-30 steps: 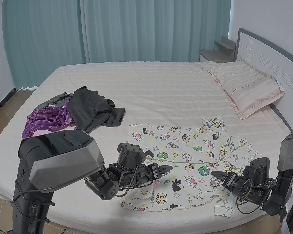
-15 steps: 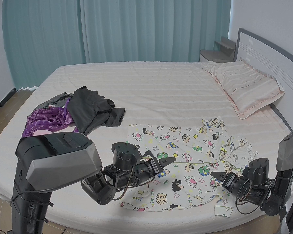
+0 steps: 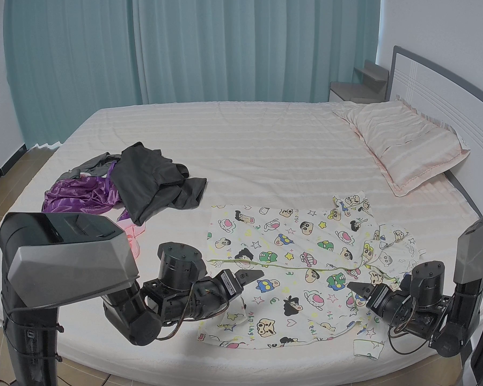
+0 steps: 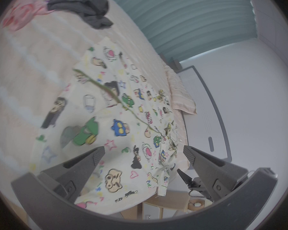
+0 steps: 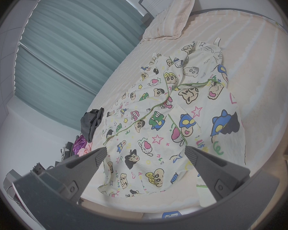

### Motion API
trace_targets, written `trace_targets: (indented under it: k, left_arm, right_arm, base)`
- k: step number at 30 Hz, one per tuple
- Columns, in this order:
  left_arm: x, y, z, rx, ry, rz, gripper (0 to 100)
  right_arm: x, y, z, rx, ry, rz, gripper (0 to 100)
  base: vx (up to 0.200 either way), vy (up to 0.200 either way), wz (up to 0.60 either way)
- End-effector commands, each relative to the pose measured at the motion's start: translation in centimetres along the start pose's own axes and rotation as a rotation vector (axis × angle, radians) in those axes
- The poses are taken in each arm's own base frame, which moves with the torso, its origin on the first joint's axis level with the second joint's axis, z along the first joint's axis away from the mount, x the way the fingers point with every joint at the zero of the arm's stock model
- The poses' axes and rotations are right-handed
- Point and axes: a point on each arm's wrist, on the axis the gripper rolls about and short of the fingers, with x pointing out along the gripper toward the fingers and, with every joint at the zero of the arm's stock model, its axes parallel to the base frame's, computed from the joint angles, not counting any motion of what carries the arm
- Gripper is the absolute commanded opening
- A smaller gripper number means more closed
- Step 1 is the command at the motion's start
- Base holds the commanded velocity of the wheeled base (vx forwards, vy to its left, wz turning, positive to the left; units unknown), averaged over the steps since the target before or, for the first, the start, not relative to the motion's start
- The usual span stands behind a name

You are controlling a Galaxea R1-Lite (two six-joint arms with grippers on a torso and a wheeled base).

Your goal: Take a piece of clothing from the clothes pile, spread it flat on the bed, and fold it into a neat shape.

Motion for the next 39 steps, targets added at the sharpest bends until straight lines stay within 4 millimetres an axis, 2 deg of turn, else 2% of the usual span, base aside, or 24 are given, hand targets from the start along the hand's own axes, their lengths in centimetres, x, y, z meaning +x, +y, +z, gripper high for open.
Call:
trace_targets:
  k: [1,5,13,20,24,28,39]
  left_arm:
    - [-1.5,0.3,-0.3,-0.036,-0.062,0.063,100]
    - [-1.0,1.1,-0.9,-0.034,-0.13,0.13,100]
    - [-0.6,1.1,-2.8,0.006,-0.114,0.165,100]
    - [0.3,2.5,-4.1,0.153,-0.11,0.248,100]
    - [1.0,3.4,-4.5,0.206,-0.12,0.284,100]
    - [1.6,3.6,-4.5,0.23,-0.151,0.249,100]
    - [1.4,3.7,-5.1,0.241,-0.123,0.251,100]
  right_arm:
    - [0.1,-0.4,-0.3,-0.004,0.007,-0.007,100]
    - [0.1,-0.4,-0.3,-0.003,0.007,-0.009,100]
    - [0.0,-0.4,-0.3,-0.003,0.005,-0.007,100]
    - [0.0,-0.3,-0.2,-0.003,0.004,-0.006,100]
    - [0.0,-0.3,-0.2,-0.003,0.004,-0.006,100]
    - [0.0,-0.3,-0.2,-0.003,0.004,-0.006,100]
    - [0.0,-0.3,-0.3,-0.003,0.004,-0.006,100]
  base:
    - [0.0,0.0,0.0]
    - [0.0,0.0,0.0]
    - [0.0,0.0,0.0]
    - [0.0,0.0,0.0]
    - [0.0,0.0,0.0]
    - [0.0,0.0,0.0]
    - [0.0,0.0,0.0]
